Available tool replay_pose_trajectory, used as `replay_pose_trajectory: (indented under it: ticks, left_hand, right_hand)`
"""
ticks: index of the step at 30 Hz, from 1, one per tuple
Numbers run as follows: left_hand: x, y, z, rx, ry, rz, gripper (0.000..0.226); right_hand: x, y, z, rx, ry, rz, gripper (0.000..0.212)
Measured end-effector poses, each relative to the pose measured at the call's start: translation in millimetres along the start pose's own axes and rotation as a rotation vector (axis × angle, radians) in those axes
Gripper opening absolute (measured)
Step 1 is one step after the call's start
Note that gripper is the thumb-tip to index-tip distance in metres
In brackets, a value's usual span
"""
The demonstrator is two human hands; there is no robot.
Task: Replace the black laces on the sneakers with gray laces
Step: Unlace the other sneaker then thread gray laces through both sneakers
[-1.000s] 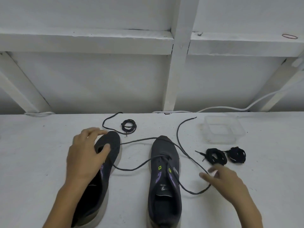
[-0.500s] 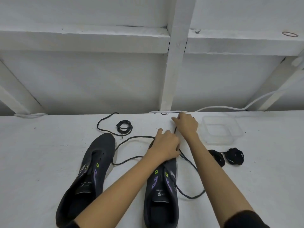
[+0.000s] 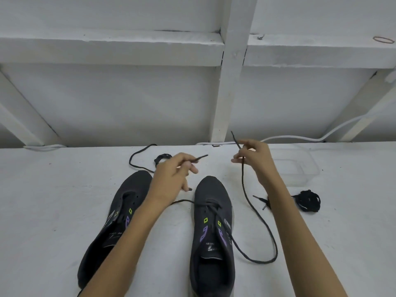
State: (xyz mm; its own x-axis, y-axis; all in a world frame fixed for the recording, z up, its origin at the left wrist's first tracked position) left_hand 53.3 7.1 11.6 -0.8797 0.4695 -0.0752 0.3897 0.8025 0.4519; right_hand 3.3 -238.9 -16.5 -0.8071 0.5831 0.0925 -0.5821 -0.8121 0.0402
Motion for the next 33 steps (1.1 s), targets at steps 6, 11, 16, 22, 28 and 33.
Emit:
replay_pose_trajectory:
  ticks: [6, 11, 16, 22, 28, 33]
  left_hand:
    - [46, 6, 29, 0.139, 0.108, 0.101, 0.047]
    - [80, -24, 49, 0.142, 0.203, 0.192, 0.034]
    - [91, -35, 45, 0.147, 0.157, 0.185, 0.019]
    - [88, -33, 52, 0.13, 0.145, 0.106, 0.004]
    - [86, -29, 58, 0.095, 0.17, 0.035, 0.011]
    - [84, -26, 55, -0.004, 0.149, 0.033, 0.015]
  right_hand:
    - [88, -6, 17, 0.004, -0.029, 0.135, 0.029]
    - [148, -18, -27, 0.035, -0.129, 0.236, 0.019]
    - [173, -18, -53, 0.026, -0.16, 0.263, 0.014]
    - [167, -20, -51, 0.089, -0.037, 0.162, 0.018]
    - [158, 4, -37, 0.447, 0.168, -0.051, 0.016]
    - [158, -6, -34, 0.563, 0.244, 0.086, 0.015]
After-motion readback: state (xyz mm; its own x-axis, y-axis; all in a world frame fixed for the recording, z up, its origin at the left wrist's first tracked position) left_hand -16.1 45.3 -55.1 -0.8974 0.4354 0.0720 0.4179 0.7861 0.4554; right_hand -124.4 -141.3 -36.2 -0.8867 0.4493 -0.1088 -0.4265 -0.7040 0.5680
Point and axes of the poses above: each hand's wrist, its own x-axis away from the middle knuckle, its own y-axis out of the back of the hand, z = x × y, the point moved 10 cm from there along -x, towards the middle knuckle, and after that the axes turned 7 degrees about -x, right-handed, at the moved point
